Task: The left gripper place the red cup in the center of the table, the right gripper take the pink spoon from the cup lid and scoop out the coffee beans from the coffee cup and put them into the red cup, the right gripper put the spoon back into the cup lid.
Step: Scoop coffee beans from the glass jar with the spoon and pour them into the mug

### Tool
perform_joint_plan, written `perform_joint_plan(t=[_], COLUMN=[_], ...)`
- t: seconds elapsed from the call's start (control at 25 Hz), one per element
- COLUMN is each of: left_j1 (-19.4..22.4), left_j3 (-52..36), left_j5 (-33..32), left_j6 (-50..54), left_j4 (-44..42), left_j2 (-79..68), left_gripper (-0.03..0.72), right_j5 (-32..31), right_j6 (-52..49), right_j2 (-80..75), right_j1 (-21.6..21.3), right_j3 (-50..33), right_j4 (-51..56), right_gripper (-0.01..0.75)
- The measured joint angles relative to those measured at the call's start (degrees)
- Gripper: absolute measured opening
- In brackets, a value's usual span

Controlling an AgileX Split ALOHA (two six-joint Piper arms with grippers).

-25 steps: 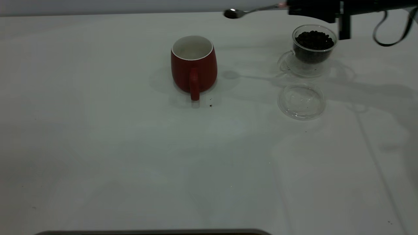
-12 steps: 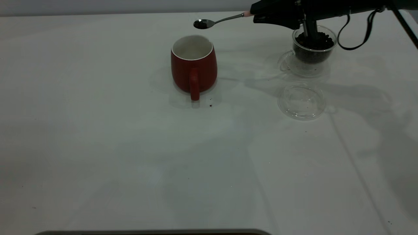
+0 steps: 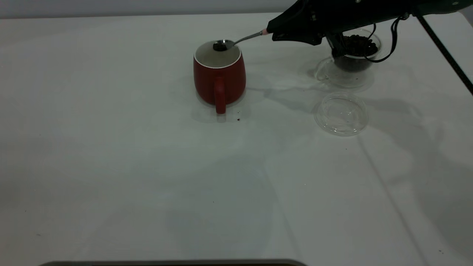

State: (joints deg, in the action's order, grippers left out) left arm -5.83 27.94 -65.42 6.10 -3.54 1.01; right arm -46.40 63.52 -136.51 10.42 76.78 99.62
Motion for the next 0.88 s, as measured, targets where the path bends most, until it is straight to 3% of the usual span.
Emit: perform_joint_plan(t=[0.32,0.88], left_j1=[0.0,0.0], left_j3=[0.0,0.0], left_j5=[0.0,0.0], left_j6=[0.0,0.0], left_j4=[0.0,0.0], left_j2=[0.0,0.0], left_gripper=[0.519,0.519], right_j5=[3.22,9.4], right_j6=[3.83,6.0], right_j2=[0.63,6.27], right_j1=[1.12,2.35], right_j3=[0.0,0.0], right_j4=[-0.51,-12.28], right_gripper=[0.098,0.098])
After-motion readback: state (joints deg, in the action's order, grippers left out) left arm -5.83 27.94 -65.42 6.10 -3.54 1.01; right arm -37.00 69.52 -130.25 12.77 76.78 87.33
